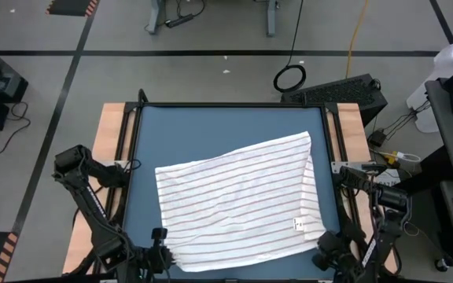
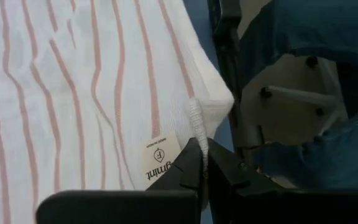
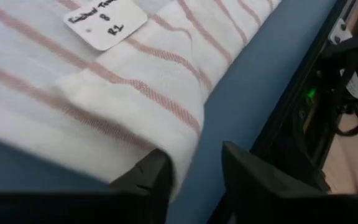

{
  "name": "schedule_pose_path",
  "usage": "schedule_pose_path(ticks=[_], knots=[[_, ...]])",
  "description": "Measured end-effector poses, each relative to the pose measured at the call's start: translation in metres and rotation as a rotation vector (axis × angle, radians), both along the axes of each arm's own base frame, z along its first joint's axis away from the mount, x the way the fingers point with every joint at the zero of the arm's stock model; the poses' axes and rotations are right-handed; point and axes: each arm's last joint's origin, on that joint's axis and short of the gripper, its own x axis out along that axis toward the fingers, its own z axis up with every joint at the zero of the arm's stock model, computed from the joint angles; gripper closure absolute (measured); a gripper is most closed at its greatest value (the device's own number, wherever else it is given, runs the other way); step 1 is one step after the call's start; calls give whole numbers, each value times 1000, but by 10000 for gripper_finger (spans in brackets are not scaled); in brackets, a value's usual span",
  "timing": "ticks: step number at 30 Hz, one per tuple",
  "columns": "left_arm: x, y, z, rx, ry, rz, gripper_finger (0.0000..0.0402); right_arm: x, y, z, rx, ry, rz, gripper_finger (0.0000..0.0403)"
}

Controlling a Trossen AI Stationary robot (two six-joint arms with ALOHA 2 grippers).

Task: Roll towel
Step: Fold the white towel

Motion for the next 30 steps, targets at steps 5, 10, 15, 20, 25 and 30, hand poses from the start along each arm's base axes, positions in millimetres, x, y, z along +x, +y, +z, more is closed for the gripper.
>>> schedule_pose_path(ticks=[5, 10, 15, 20, 25, 30], knots=[[0, 0, 0, 1, 0, -1, 391, 3, 10, 11, 62, 18, 41, 226], [0, 0, 0, 4, 0, -3, 391, 10, 21, 11, 117, -76, 264, 204], [0, 0, 0, 7, 0, -4, 391, 21, 23, -1, 76, -76, 397, 203], [0, 0, 0, 8, -1, -4, 391, 36, 21, -19, 6, 55, 534, 204], [0, 0, 0, 9, -3, -2, 391, 47, 15, -38, -74, 189, 577, 207], [0, 0, 0, 9, -3, -2, 391, 51, 10, -42, -112, 226, 544, 254]])
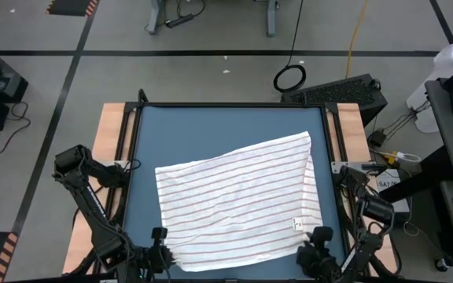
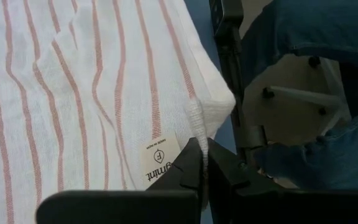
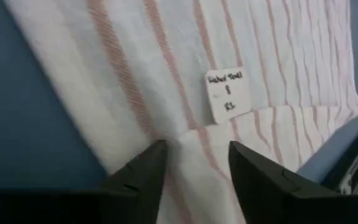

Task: Roll towel
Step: Fold the white towel

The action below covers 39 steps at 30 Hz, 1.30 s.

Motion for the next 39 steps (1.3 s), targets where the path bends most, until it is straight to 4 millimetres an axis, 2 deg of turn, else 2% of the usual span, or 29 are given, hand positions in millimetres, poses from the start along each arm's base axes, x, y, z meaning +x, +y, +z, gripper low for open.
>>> schedule_pose_path(ticks=[7, 9, 13, 21, 24, 30, 33, 39], knots=[[0, 0, 0, 0, 0, 0, 391, -2, -2, 1, -1, 32, -63, 384], [0, 0, 0, 0, 0, 0, 391, -2, -2, 1, 5, 46, -79, 394], [0, 0, 0, 0, 0, 0, 391, -7, -7, 7, -46, 66, -186, 390], [0, 0, 0, -4, 6, -5, 391, -14, -16, 34, 63, 56, -387, 400], [0, 0, 0, -8, 13, -10, 391, -20, -15, 42, 105, 122, -401, 400], [1, -4, 8, -5, -1, -72, 391, -32, -13, 41, 118, 241, -385, 398], [2, -6, 15, -1, -18, -100, 391, -32, -11, 42, 126, 229, -402, 381], [1, -4, 17, 49, -7, -140, 391, -30, -5, 50, 168, 235, -409, 310]])
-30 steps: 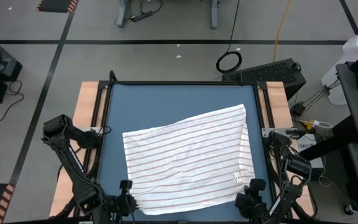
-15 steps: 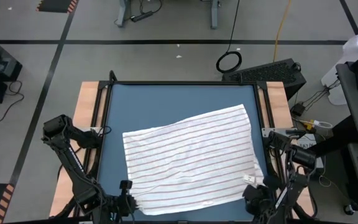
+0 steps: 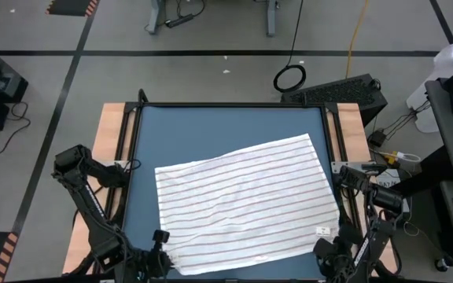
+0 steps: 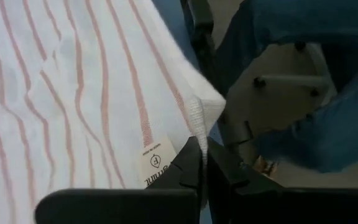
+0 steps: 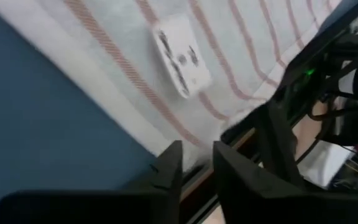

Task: Roll towel
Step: Fold the white towel

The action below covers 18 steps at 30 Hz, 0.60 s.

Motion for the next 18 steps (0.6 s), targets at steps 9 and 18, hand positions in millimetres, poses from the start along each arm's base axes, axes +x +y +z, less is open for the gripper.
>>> schedule_pose_path(ticks=[9, 18], knots=[[-9, 10, -7, 47, 131, 92, 391, 4, 23, 30, 97, -173, 64, 247], [-5, 6, -4, 4, 64, 107, 391, 28, 28, 56, -5, -728, 235, 243]])
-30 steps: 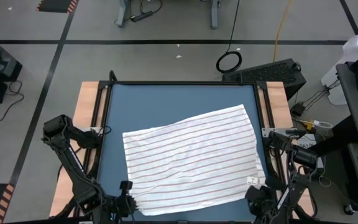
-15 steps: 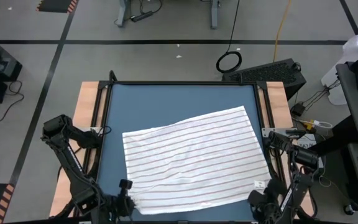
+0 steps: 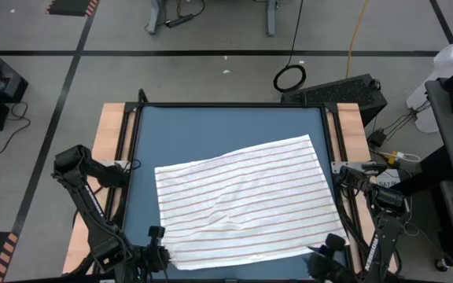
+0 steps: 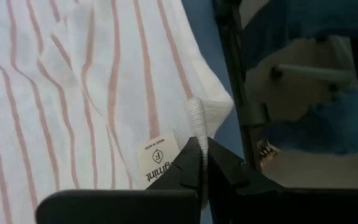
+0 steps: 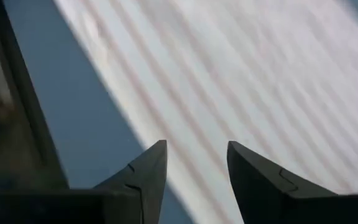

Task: Roll towel
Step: Fold the white towel

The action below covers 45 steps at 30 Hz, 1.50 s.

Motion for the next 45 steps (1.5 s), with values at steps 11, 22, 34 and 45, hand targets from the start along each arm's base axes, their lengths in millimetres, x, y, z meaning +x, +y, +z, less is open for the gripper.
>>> schedule_pose_path(ticks=[11, 22, 34, 45], knots=[[26, 7, 5, 97, -136, -114, 391, 97, -17, 0, -67, -370, 86, 243], [58, 28, 9, 166, -196, -148, 391, 183, -17, 24, 34, -526, 323, 243], [72, 26, 18, 198, -324, -253, 391, 207, -6, -11, 23, -542, 394, 196], [90, 43, 19, 191, -331, -197, 391, 213, -4, 2, -123, -660, 357, 180]])
